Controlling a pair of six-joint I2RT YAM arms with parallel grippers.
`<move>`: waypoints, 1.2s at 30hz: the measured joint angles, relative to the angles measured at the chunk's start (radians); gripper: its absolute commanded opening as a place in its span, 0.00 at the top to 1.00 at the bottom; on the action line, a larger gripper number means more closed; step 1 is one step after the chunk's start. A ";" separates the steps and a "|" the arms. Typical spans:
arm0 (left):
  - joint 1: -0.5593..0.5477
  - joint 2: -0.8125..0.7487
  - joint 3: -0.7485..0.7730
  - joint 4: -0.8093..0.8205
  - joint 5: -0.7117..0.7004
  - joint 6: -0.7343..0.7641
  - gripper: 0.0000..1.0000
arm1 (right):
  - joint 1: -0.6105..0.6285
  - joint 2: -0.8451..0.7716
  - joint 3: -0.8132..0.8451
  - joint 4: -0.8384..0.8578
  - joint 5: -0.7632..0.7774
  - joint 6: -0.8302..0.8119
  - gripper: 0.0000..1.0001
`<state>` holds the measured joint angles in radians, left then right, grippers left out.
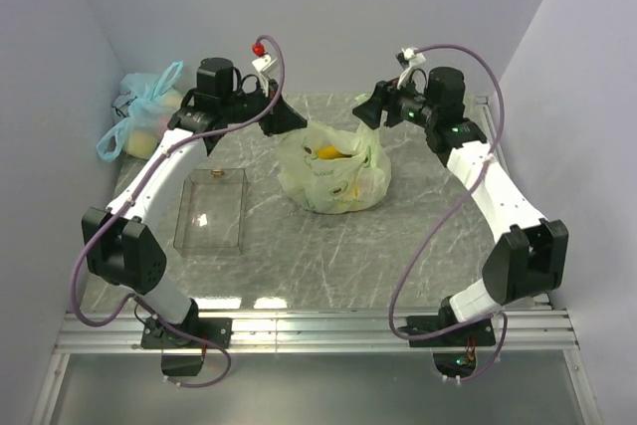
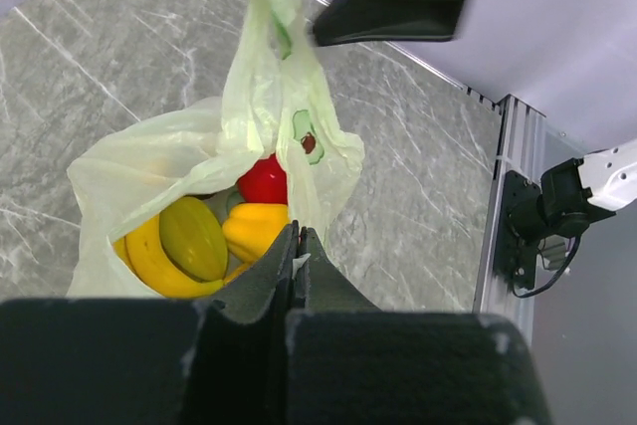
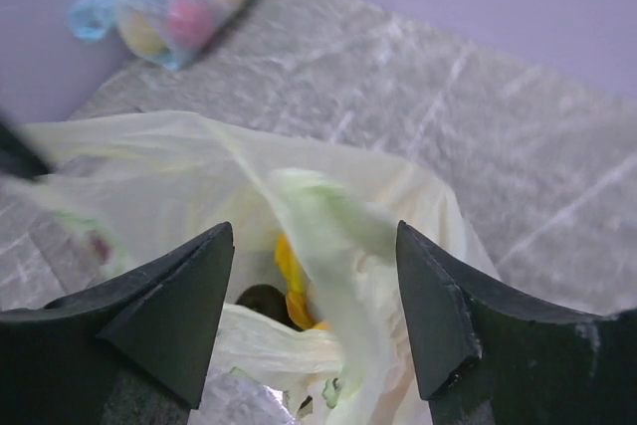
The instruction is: Place the fake fruits into the plastic bag and tie a complex knot
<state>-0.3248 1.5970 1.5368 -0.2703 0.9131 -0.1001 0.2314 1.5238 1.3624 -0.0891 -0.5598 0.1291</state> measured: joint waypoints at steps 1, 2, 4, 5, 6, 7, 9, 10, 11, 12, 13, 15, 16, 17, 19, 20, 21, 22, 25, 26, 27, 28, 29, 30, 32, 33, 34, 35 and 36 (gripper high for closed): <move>0.000 0.002 0.000 0.000 0.000 -0.003 1.00 | 0.002 -0.016 0.008 0.004 -0.028 -0.020 0.24; 0.000 0.004 0.000 0.000 -0.002 -0.010 1.00 | 0.009 -0.029 0.016 0.011 -0.052 -0.044 0.24; 0.005 0.006 0.000 0.006 -0.004 -0.034 1.00 | 0.038 -0.040 0.034 0.029 -0.091 -0.095 0.23; 0.009 0.006 0.000 0.016 -0.005 -0.053 1.00 | 0.057 -0.041 0.037 0.037 -0.103 -0.114 0.23; 0.013 0.007 0.000 0.027 -0.005 -0.072 1.00 | 0.082 -0.041 0.039 0.046 -0.116 -0.136 0.23; 0.019 0.008 0.000 0.037 0.000 -0.093 1.00 | 0.109 -0.041 0.037 0.050 -0.124 -0.156 0.22; 0.036 0.010 -0.004 0.076 0.018 -0.133 1.00 | 0.157 -0.041 0.021 0.068 -0.140 -0.188 0.18; 0.046 0.010 -0.013 0.103 0.032 -0.153 1.00 | 0.180 -0.041 0.005 0.092 -0.146 -0.203 0.18; 0.053 0.009 -0.023 0.123 0.047 -0.164 1.00 | 0.193 -0.041 -0.007 0.109 -0.152 -0.212 0.16; 0.062 0.009 -0.036 0.146 0.066 -0.177 1.00 | 0.206 -0.040 -0.025 0.138 -0.163 -0.221 0.13; 0.069 0.009 -0.048 0.161 0.083 -0.185 0.99 | 0.215 -0.039 -0.043 0.168 -0.168 -0.225 0.12; 0.077 0.009 -0.066 0.178 0.124 -0.200 1.00 | 0.222 -0.029 -0.077 0.240 -0.180 -0.228 0.11; 0.078 0.009 -0.072 0.185 0.145 -0.205 0.99 | 0.227 -0.016 -0.084 0.274 -0.185 -0.227 0.11; 0.077 0.009 -0.074 0.188 0.164 -0.210 1.00 | 0.231 0.000 -0.084 0.308 -0.187 -0.226 0.11; 0.076 0.009 -0.075 0.199 0.192 -0.217 0.99 | 0.238 0.039 -0.084 0.375 -0.192 -0.225 0.11; 0.076 0.009 -0.074 0.204 0.204 -0.220 1.00 | 0.243 0.056 -0.083 0.394 -0.194 -0.224 0.11; 0.076 0.009 -0.074 0.211 0.212 -0.222 1.00 | 0.250 0.078 -0.078 0.412 -0.197 -0.224 0.11; 0.076 0.009 -0.074 0.219 0.217 -0.227 0.99 | 0.258 0.102 -0.069 0.428 -0.204 -0.222 0.11; 0.075 0.009 -0.074 0.238 0.230 -0.238 0.99 | 0.278 0.161 -0.053 0.468 -0.227 -0.210 0.11; 0.075 0.009 -0.074 0.246 0.235 -0.241 1.00 | 0.284 0.177 -0.052 0.481 -0.236 -0.203 0.10; 0.075 0.009 -0.074 0.250 0.236 -0.245 1.00 | 0.290 0.188 -0.051 0.489 -0.243 -0.196 0.10; 0.075 0.010 -0.074 0.252 0.238 -0.246 0.99 | 0.293 0.198 -0.051 0.498 -0.251 -0.189 0.10; 0.075 0.010 -0.074 0.251 0.242 -0.246 0.99 | 0.298 0.205 -0.051 0.507 -0.257 -0.181 0.10; 0.075 0.011 -0.074 0.251 0.242 -0.246 0.99 | 0.303 0.211 -0.051 0.515 -0.264 -0.174 0.11; 0.075 0.013 -0.072 0.242 0.243 -0.237 0.99 | 0.309 0.219 -0.049 0.525 -0.276 -0.164 0.10; 0.075 0.013 -0.072 0.240 0.243 -0.234 1.00 | 0.311 0.221 -0.048 0.525 -0.280 -0.162 0.10; 0.075 0.015 -0.071 0.238 0.244 -0.234 1.00 | 0.312 0.222 -0.047 0.528 -0.282 -0.159 0.11; 0.075 0.016 -0.071 0.241 0.245 -0.234 1.00 | 0.312 0.224 -0.046 0.532 -0.284 -0.157 0.11; 0.075 0.018 -0.071 0.245 0.245 -0.235 1.00 | 0.312 0.230 -0.041 0.539 -0.288 -0.152 0.10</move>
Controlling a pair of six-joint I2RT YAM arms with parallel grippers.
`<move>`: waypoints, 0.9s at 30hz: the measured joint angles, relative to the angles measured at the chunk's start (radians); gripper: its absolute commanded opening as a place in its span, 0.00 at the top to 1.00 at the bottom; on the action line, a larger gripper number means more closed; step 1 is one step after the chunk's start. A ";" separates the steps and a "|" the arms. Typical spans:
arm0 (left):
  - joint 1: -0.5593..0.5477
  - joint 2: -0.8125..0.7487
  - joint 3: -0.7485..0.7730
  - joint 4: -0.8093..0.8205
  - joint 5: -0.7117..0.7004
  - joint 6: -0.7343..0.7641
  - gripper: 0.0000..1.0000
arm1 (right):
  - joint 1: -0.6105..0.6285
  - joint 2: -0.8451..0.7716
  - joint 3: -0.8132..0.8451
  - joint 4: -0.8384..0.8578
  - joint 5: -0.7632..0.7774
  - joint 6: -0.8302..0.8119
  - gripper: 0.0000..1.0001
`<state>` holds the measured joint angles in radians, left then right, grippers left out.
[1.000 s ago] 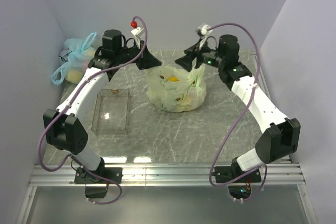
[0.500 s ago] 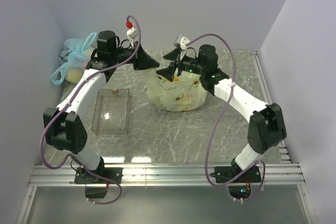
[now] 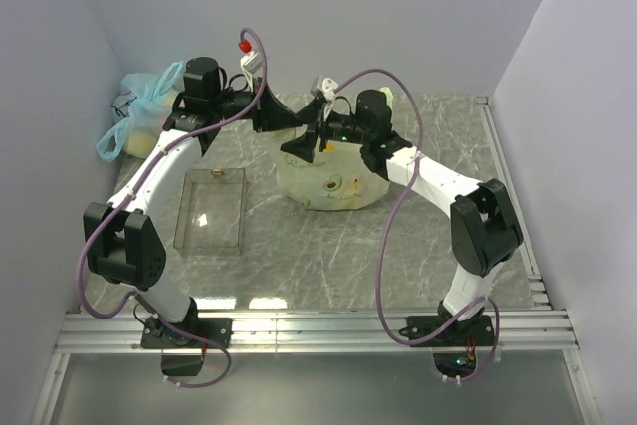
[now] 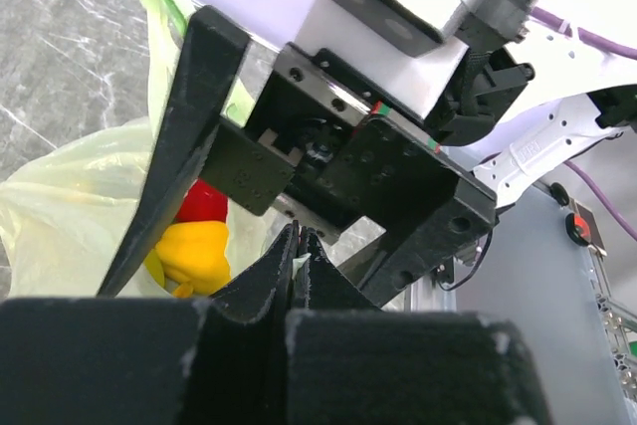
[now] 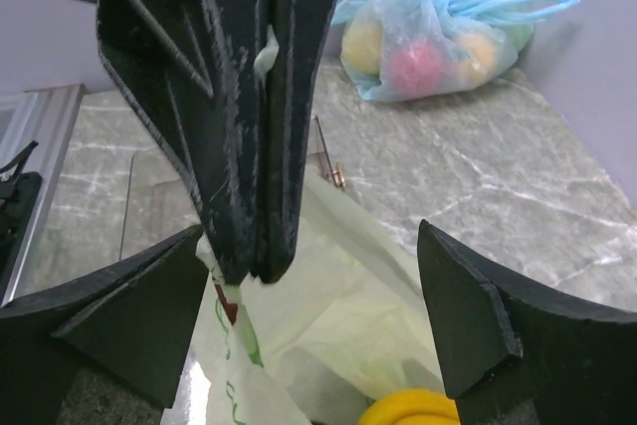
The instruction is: Place the fake fruits into the plastic bag and tie a complex knot
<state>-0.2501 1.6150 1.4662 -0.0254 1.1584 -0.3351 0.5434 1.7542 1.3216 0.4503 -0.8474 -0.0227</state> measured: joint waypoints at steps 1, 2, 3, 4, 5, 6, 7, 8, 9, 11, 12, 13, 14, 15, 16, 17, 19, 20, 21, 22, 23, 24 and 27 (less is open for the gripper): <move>0.000 0.002 0.000 0.006 0.000 -0.003 0.99 | 0.000 0.009 0.010 0.006 -0.004 0.008 0.11; 0.000 0.002 0.000 0.014 0.001 -0.010 1.00 | 0.000 0.023 0.025 0.008 -0.004 0.020 0.14; 0.000 0.003 0.000 0.023 0.001 -0.020 0.99 | 0.000 0.041 0.043 0.009 -0.002 0.033 0.17; 0.000 0.004 0.000 0.034 0.000 -0.029 0.99 | 0.000 0.063 0.069 0.008 -0.003 0.054 0.19; 0.000 0.006 0.001 0.046 -0.001 -0.039 0.99 | 0.000 0.083 0.090 0.007 -0.001 0.068 0.23; 0.000 0.010 0.005 0.052 -0.004 -0.047 1.00 | 0.000 0.103 0.107 0.005 0.003 0.088 0.25; 0.002 0.014 0.011 0.060 -0.008 -0.052 0.99 | -0.002 0.117 0.110 0.001 0.002 0.105 0.27; 0.003 0.020 0.017 0.068 -0.012 -0.054 0.99 | -0.006 0.125 0.109 -0.014 0.005 0.120 0.30; 0.004 0.025 0.021 0.073 -0.023 -0.055 0.99 | -0.008 0.130 0.101 -0.023 0.011 0.131 0.31; 0.005 0.029 0.022 0.079 -0.031 -0.056 0.99 | -0.013 0.130 0.067 -0.049 0.024 0.147 0.33; 0.005 0.030 0.022 0.082 -0.032 -0.056 0.99 | -0.016 0.130 0.053 -0.066 0.034 0.152 0.35; 0.004 0.032 0.022 0.087 -0.038 -0.057 1.00 | -0.021 0.130 0.031 -0.084 0.047 0.155 0.38; 0.003 0.032 0.022 0.093 -0.045 -0.061 1.00 | -0.027 0.130 0.009 -0.105 0.054 0.155 0.44; 0.003 0.033 0.022 0.097 -0.054 -0.066 1.00 | -0.034 0.130 -0.014 -0.123 0.061 0.152 0.49; 0.003 0.034 0.022 0.098 -0.063 -0.068 0.99 | -0.039 0.130 -0.032 -0.140 0.065 0.145 0.56; 0.002 0.035 0.022 0.098 -0.083 -0.068 1.00 | -0.045 0.130 -0.054 -0.160 0.068 0.137 0.69; 0.000 0.043 0.022 0.097 -0.111 -0.068 1.00 | -0.051 0.129 -0.067 -0.197 0.068 0.119 0.81; -0.002 0.050 0.022 0.097 -0.128 -0.069 1.00 | -0.051 0.129 -0.068 -0.218 0.068 0.108 0.92; -0.003 0.055 0.022 0.097 -0.147 -0.070 0.99 | -0.051 0.127 -0.067 -0.236 0.067 0.095 0.97; -0.004 0.061 0.022 0.098 -0.161 -0.071 0.90 | -0.051 0.127 -0.066 -0.253 0.064 0.085 1.00; -0.003 0.066 0.022 0.100 -0.177 -0.071 0.80 | -0.051 0.126 -0.066 -0.268 0.063 0.079 1.00; -0.002 0.071 0.022 0.103 -0.197 -0.074 0.72 | -0.052 0.126 -0.066 -0.282 0.060 0.072 1.00; 0.013 0.074 0.022 0.135 -0.241 -0.095 0.36 | -0.061 0.126 -0.066 -0.338 0.041 0.053 1.00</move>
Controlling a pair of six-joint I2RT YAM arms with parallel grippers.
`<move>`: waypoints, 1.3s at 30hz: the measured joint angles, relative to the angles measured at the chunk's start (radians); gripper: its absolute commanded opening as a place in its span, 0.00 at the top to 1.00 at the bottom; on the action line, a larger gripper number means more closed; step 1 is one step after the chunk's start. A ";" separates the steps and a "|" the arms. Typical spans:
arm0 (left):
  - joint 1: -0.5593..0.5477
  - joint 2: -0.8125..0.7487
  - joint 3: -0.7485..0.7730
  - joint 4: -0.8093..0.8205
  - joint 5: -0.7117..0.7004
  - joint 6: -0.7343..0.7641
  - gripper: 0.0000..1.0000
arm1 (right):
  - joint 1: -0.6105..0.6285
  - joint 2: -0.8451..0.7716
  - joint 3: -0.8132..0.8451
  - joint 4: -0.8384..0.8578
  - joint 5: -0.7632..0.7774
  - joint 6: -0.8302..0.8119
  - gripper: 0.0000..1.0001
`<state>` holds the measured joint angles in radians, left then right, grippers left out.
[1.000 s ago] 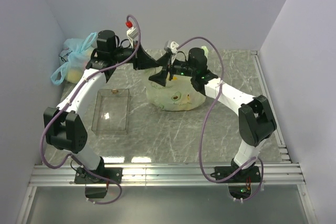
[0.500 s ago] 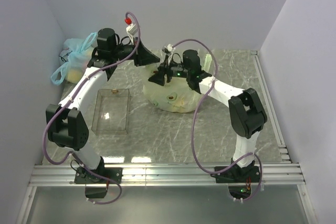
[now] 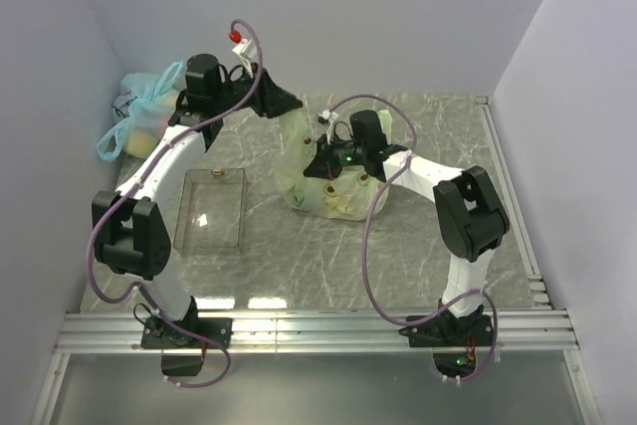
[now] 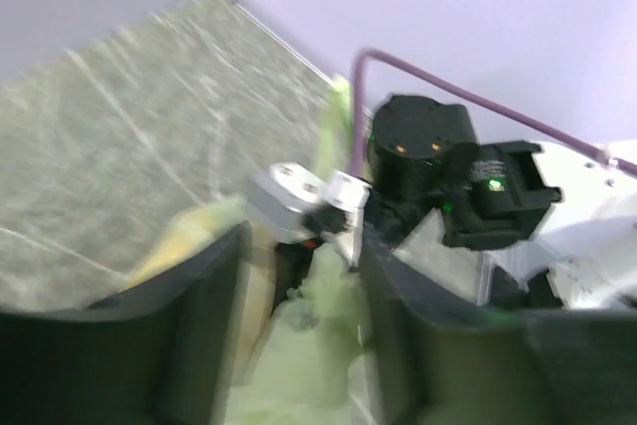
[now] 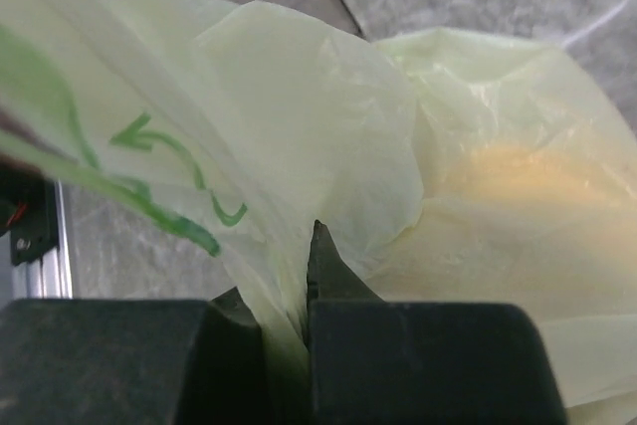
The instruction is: Place the fake fruits into the plastic bag and tie a complex knot
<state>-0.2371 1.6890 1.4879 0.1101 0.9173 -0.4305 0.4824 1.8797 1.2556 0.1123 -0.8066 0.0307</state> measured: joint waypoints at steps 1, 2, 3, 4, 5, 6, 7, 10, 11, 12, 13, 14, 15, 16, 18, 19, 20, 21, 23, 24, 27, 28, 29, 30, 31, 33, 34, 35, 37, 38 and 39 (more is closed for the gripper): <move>0.011 -0.004 0.000 0.011 -0.010 -0.007 0.23 | -0.005 0.000 0.001 -0.021 -0.011 -0.010 1.00; 0.025 -0.011 0.000 0.015 -0.022 -0.011 0.20 | -0.011 0.000 0.003 -0.041 -0.024 -0.020 1.00; 0.040 -0.020 -0.001 0.014 -0.029 -0.018 0.09 | -0.018 0.000 0.010 -0.070 -0.041 -0.027 1.00; 0.058 -0.033 -0.006 0.011 -0.033 -0.014 0.05 | -0.024 0.000 0.016 -0.092 -0.056 -0.031 1.00; 0.080 -0.055 -0.016 -0.001 -0.035 -0.009 0.04 | -0.031 0.000 0.025 -0.116 -0.072 -0.036 1.00; 0.097 -0.079 -0.031 -0.017 -0.035 0.001 0.03 | -0.037 0.000 0.037 -0.141 -0.086 -0.039 1.00; 0.117 -0.109 -0.049 -0.040 -0.034 0.021 0.02 | -0.043 0.000 0.052 -0.163 -0.101 -0.040 1.00; 0.155 -0.220 -0.123 -0.140 -0.036 0.113 0.01 | -0.050 0.000 0.105 -0.214 -0.132 -0.039 1.00; 0.156 -0.263 -0.157 -0.177 -0.034 0.154 0.01 | -0.051 0.001 0.120 -0.221 -0.136 -0.038 1.00; 0.153 -0.298 -0.189 -0.205 -0.032 0.192 0.01 | -0.051 0.002 0.143 -0.235 -0.142 -0.027 1.00; 0.148 -0.329 -0.223 -0.227 -0.029 0.223 0.01 | -0.051 0.003 0.159 -0.240 -0.143 -0.020 1.00; 0.141 -0.351 -0.253 -0.243 -0.029 0.248 0.01 | -0.051 0.004 0.175 -0.244 -0.143 -0.010 1.00; 0.132 -0.368 -0.283 -0.254 -0.033 0.272 0.00 | -0.051 0.006 0.190 -0.251 -0.143 0.002 1.00; 0.121 -0.375 -0.305 -0.261 -0.040 0.289 0.01 | -0.051 0.009 0.203 -0.257 -0.142 0.014 1.00; 0.083 -0.367 -0.343 -0.256 -0.091 0.318 0.01 | -0.051 0.016 0.220 -0.268 -0.132 0.035 1.00; 0.065 -0.357 -0.353 -0.248 -0.116 0.322 0.01 | -0.051 0.020 0.223 -0.272 -0.124 0.044 1.00; 0.040 -0.336 -0.362 -0.232 -0.160 0.325 0.01 | -0.051 0.021 0.223 -0.278 -0.110 0.053 1.00; 0.025 -0.318 -0.366 -0.214 -0.185 0.320 0.01 | -0.050 0.023 0.223 -0.287 -0.096 0.059 1.00; 0.002 -0.267 -0.366 -0.169 -0.223 0.306 0.01 | -0.047 0.023 0.222 -0.296 -0.071 0.066 1.00; -0.005 -0.239 -0.365 -0.144 -0.240 0.291 0.01 | -0.046 0.022 0.219 -0.296 -0.065 0.068 1.00; -0.012 -0.160 -0.365 -0.063 -0.257 0.235 0.01 | -0.037 0.021 0.203 -0.301 -0.048 0.067 1.00; -0.014 -0.138 -0.365 -0.034 -0.257 0.217 0.01 | -0.034 0.021 0.198 -0.301 -0.045 0.065 1.00; -0.016 -0.123 -0.365 -0.007 -0.256 0.196 0.04 | -0.030 0.020 0.191 -0.303 -0.043 0.063 1.00; -0.019 -0.103 -0.365 0.028 -0.250 0.171 0.10 | -0.027 0.020 0.186 -0.306 -0.043 0.060 1.00; -0.021 -0.086 -0.364 0.053 -0.236 0.149 0.24 | -0.024 0.019 0.180 -0.308 -0.043 0.056 1.00; -0.023 -0.039 -0.340 0.103 -0.189 0.095 0.41 | -0.021 0.015 0.171 -0.315 -0.037 0.045 1.00; -0.024 -0.013 -0.323 0.126 -0.158 0.071 0.44 | -0.020 0.013 0.166 -0.317 -0.032 0.038 1.00; -0.024 0.008 -0.309 0.149 -0.131 0.048 0.49 | -0.020 0.011 0.162 -0.319 -0.029 0.031 1.00; -0.024 0.038 -0.298 0.196 -0.082 0.000 0.61 | -0.020 0.007 0.156 -0.327 -0.022 0.021 1.00; -0.023 0.045 -0.298 0.209 -0.058 -0.026 0.66 | -0.020 0.006 0.155 -0.330 -0.019 0.015 1.00; -0.023 0.051 -0.298 0.224 -0.038 -0.046 0.77 | -0.020 0.003 0.153 -0.330 -0.015 0.011 1.00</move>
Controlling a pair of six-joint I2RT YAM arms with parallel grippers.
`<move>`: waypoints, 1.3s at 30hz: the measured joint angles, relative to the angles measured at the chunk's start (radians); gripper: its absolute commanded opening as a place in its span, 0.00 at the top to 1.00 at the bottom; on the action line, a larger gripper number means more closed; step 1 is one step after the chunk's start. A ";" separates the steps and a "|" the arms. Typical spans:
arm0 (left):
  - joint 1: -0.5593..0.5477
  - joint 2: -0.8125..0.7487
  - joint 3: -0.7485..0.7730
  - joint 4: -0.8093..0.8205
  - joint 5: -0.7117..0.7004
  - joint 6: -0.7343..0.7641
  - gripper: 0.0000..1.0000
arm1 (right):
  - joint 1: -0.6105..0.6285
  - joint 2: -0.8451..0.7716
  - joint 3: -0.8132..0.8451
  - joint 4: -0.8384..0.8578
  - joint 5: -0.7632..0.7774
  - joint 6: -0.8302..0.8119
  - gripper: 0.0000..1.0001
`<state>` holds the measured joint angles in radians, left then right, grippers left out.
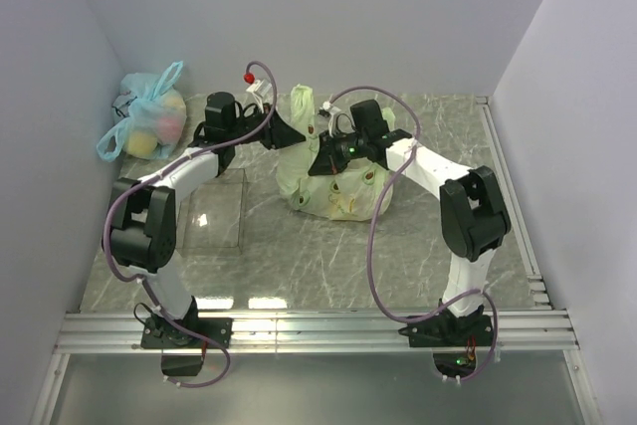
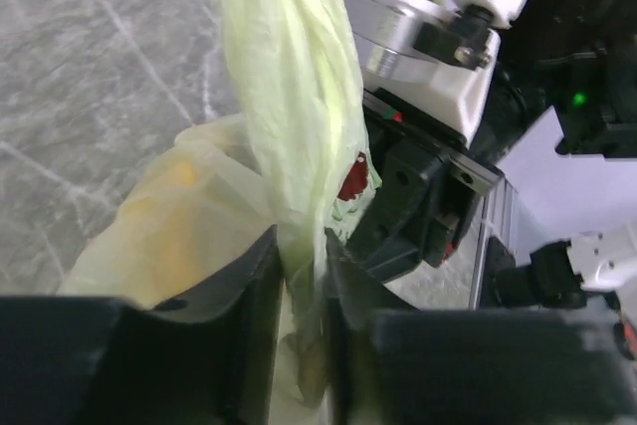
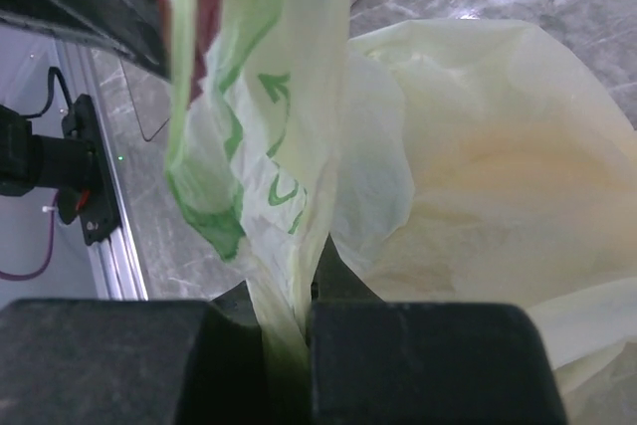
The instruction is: Place the fake fruits into the plastic bag and tie a complex knot
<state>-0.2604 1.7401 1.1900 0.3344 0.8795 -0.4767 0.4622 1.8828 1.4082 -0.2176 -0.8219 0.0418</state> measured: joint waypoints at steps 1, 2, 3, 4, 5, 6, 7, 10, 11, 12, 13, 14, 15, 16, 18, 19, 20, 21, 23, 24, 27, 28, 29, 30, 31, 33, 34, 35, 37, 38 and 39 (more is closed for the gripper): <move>0.000 0.005 0.000 0.014 0.020 -0.023 0.86 | 0.000 -0.003 -0.003 -0.002 0.003 -0.004 0.99; 0.000 0.006 0.000 0.023 0.034 -0.032 0.94 | 0.000 -0.007 -0.006 -0.005 0.005 -0.007 0.93; 0.000 0.009 0.000 0.027 0.051 -0.048 1.00 | 0.000 -0.011 -0.006 -0.011 0.009 -0.013 0.87; 0.000 0.010 0.000 0.031 0.060 -0.064 1.00 | 0.000 -0.015 -0.006 -0.018 0.012 -0.019 0.71; 0.000 0.011 0.000 0.032 0.065 -0.072 1.00 | 0.000 -0.022 -0.006 -0.035 0.018 -0.027 0.59; 0.002 0.011 0.000 0.034 0.069 -0.085 1.00 | 0.000 -0.033 -0.005 -0.053 0.024 -0.038 0.39; 0.004 0.011 0.000 0.035 0.071 -0.095 1.00 | 0.000 -0.050 -0.005 -0.073 0.030 -0.047 0.38; 0.013 0.011 0.000 0.034 0.071 -0.128 1.00 | 0.000 -0.134 -0.005 -0.118 0.042 -0.072 0.35; 0.018 0.011 0.000 0.035 0.069 -0.140 1.00 | -0.001 -0.177 -0.006 -0.132 0.046 -0.076 0.35; 0.022 0.011 -0.001 0.035 0.068 -0.150 1.00 | -0.003 -0.227 -0.006 -0.145 0.049 -0.076 0.33; 0.026 0.011 -0.002 0.035 0.066 -0.160 1.00 | -0.007 -0.274 -0.007 -0.151 0.048 -0.076 0.32; 0.030 0.011 -0.002 0.036 0.066 -0.170 1.00 | -0.015 -0.325 -0.010 -0.154 0.048 -0.074 0.30; 0.032 0.011 -0.003 0.036 0.065 -0.177 1.00 | -0.033 -0.385 -0.021 -0.150 0.047 -0.063 0.29; 0.034 0.011 -0.005 0.039 0.066 -0.183 1.00 | -0.059 -0.446 -0.037 -0.148 0.048 -0.051 0.25; 0.035 0.011 -0.006 0.046 0.066 -0.200 1.00 | -0.143 -0.550 -0.092 -0.130 0.044 -0.010 0.23; 0.035 0.011 -0.006 0.049 0.067 -0.205 1.00 | -0.199 -0.590 -0.121 -0.132 0.043 0.006 0.23; 0.035 0.011 -0.007 0.053 0.069 -0.213 1.00 | -0.254 -0.612 -0.143 -0.134 0.043 0.021 0.23; 0.035 0.011 -0.007 0.056 0.071 -0.217 1.00 | -0.315 -0.623 -0.170 -0.134 0.035 0.031 0.23; 0.035 0.014 -0.007 0.069 0.081 -0.228 1.00 | -0.412 -0.619 -0.220 -0.138 0.023 0.035 0.23; 0.035 0.016 -0.007 0.076 0.087 -0.233 1.00 | -0.446 -0.599 -0.251 -0.141 0.014 0.031 0.23; 0.035 0.027 -0.006 0.083 0.101 -0.243 1.00 | -0.502 -0.523 -0.337 -0.161 -0.014 0.014 0.24; 0.035 0.032 -0.006 0.083 0.105 -0.242 1.00 | -0.511 -0.491 -0.365 -0.165 -0.026 0.012 0.25; 0.035 0.036 -0.006 0.082 0.109 -0.242 0.99 | -0.513 -0.469 -0.389 -0.155 -0.039 0.016 0.24; 0.035 0.039 -0.005 0.079 0.114 -0.241 1.00 | -0.512 -0.452 -0.410 -0.145 -0.049 0.023 0.25; 0.035 0.041 -0.005 0.071 0.119 -0.239 1.00 | -0.512 -0.437 -0.428 -0.123 -0.064 0.040 0.25; 0.035 0.043 -0.003 0.059 0.127 -0.233 1.00 | -0.510 -0.407 -0.442 -0.064 -0.089 0.073 0.27; 0.035 0.043 0.000 0.050 0.130 -0.230 1.00 | -0.503 -0.385 -0.442 -0.021 -0.105 0.094 0.27; 0.035 0.044 0.003 0.042 0.134 -0.222 0.99 | -0.497 -0.361 -0.442 0.027 -0.117 0.117 0.28; 0.034 0.044 0.011 0.031 0.142 -0.211 1.00 | -0.482 -0.312 -0.439 0.116 -0.140 0.165 0.28; 0.034 0.044 0.016 0.019 0.144 -0.203 1.00 | -0.473 -0.295 -0.439 0.147 -0.144 0.185 0.28; 0.034 0.044 0.024 0.009 0.146 -0.193 0.99 | -0.457 -0.275 -0.438 0.185 -0.152 0.206 0.28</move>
<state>-0.2264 1.7844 1.2137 0.3431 1.0252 -0.6701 0.0051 1.6081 0.9703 -0.0326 -0.9737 0.2474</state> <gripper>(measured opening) 0.014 0.725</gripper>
